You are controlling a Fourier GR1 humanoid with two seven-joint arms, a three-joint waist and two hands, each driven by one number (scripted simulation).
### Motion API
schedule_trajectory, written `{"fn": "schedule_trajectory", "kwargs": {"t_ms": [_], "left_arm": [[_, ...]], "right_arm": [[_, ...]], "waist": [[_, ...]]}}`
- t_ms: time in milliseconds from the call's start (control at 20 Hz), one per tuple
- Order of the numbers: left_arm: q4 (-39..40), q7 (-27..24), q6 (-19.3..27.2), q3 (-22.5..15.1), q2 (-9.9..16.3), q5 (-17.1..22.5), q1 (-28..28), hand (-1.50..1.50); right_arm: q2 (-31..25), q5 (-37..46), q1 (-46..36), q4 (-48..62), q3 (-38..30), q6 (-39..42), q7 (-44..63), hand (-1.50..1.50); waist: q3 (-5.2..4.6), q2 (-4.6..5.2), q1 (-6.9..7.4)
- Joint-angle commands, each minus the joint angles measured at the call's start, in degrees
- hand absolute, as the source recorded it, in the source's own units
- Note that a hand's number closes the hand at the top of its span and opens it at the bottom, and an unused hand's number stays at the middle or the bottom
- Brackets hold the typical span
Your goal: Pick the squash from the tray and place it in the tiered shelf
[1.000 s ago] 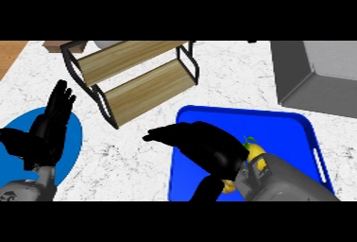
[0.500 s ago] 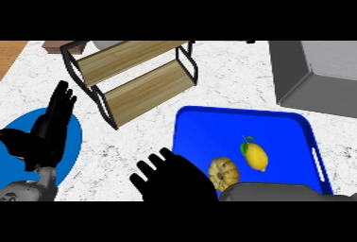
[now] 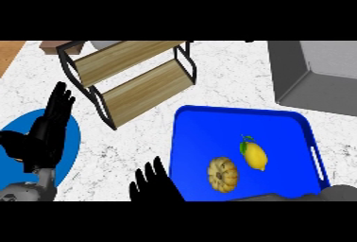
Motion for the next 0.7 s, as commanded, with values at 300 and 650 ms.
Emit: {"fn": "schedule_trajectory", "kwargs": {"t_ms": [300,650], "left_arm": [[-3.39,2.71,0.28,0.66,0.75,-0.27,0.99,0.00],[-1.70,-1.51,-2.09,1.59,-0.37,0.11,2.43,0.00]], "right_arm": [[-0.36,7.43,-1.05,5.40,8.63,9.10,12.63,-1.50],[-6.43,12.65,4.17,1.11,6.59,8.69,9.71,-1.50]], "waist": [[0.09,-0.15,-0.19],[0.12,0.37,-0.16]]}}
